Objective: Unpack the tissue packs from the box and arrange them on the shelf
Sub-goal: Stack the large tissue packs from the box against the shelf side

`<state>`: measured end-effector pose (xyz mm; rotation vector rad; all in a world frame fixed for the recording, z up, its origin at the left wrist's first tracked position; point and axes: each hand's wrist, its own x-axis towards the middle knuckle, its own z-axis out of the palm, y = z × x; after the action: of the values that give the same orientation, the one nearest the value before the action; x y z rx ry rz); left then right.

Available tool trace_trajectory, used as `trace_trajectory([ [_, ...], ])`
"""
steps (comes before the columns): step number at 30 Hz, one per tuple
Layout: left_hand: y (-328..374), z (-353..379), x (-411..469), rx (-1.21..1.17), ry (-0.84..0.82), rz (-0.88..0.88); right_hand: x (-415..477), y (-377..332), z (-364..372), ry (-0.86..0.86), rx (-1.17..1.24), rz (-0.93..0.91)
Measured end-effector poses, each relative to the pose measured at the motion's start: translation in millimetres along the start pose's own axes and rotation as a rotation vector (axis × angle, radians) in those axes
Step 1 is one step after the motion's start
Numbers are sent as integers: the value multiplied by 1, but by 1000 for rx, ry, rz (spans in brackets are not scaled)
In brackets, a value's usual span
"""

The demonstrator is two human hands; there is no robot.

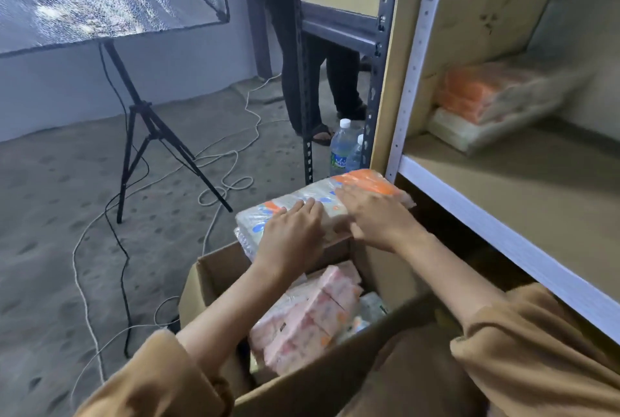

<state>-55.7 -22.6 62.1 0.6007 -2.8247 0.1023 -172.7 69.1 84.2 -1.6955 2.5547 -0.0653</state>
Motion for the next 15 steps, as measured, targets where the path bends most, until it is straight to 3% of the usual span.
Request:
trace_trajectory([
  [4, 54, -34, 26, -58, 192, 163, -49, 40, -49, 116, -96, 153],
  [9, 129, -45, 57, -66, 183, 272, -102, 94, -76, 171, -163, 358],
  [15, 203, -23, 88, -100, 130, 452, -149, 149, -68, 123, -121, 565],
])
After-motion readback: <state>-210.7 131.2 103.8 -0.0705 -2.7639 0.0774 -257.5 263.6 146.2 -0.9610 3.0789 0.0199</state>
